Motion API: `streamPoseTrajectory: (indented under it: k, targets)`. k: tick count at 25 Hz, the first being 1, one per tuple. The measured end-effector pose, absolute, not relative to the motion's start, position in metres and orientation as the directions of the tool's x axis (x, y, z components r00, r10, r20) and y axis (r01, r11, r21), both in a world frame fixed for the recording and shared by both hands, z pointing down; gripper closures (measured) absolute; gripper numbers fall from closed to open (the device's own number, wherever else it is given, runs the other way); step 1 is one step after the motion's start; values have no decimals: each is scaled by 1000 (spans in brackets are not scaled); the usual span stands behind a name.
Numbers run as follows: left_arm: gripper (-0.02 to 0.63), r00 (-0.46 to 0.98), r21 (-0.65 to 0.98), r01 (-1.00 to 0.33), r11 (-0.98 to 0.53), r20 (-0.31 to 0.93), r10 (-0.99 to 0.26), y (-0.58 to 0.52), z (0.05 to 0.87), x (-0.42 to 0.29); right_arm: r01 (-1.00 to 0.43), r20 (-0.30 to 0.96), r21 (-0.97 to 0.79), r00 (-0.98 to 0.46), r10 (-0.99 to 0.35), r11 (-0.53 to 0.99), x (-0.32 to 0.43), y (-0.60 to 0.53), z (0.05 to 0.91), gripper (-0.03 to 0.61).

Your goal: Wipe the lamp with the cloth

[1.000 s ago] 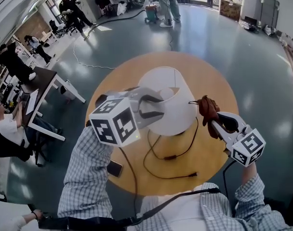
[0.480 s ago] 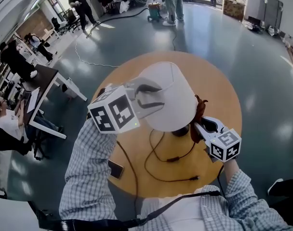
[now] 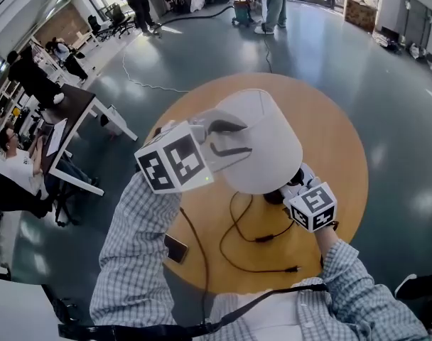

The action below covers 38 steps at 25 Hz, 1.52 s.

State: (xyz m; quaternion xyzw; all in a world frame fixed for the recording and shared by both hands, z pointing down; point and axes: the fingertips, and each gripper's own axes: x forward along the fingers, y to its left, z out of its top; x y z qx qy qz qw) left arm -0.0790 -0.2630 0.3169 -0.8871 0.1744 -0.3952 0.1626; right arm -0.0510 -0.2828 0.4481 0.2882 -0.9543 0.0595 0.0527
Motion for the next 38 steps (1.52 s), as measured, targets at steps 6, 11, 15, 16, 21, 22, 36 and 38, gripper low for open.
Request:
streamPoseTrajectory:
  k: [6,11,15,16,21,22,36,38]
  targets:
    - [459,638,-431,-211,-877,619,-458,-265,316,-84,-525,252,-16,-826,-504,851,-56,-272,492,505]
    - [456,635,-439,-196,-877,624,-455,-269,315,-87,-486,303,-23,-836,-458,874,-61,-252,521,505]
    - [454,639,-443,-194,-875,620,-455,-268,315,-85,-455,451,-27,-800,-395,890,-55,-228,572,506]
    - [453,640,-446,-192,-874,619,-456,-268,314,-83,-447,483,-32,-790,-377,894,-51,-222,584,506]
    - [453,645,-457,-182,-870,613,-457,-268,316,-84,-448,530,-59,-771,-352,892,-45,-214,604,506]
    - [453,645,-459,-180,-870,613,-457,-267,317,-84,-461,514,-62,-775,-367,885,-47,-217,596,508]
    - [451,635,-481,-159,-862,619,-462,-257,315,-73,-554,249,-164,-824,-509,816,-39,-286,487,506]
    - [451,633,-485,-155,-861,620,-464,-256,315,-70,-550,319,-202,-819,-477,810,-36,-285,516,506]
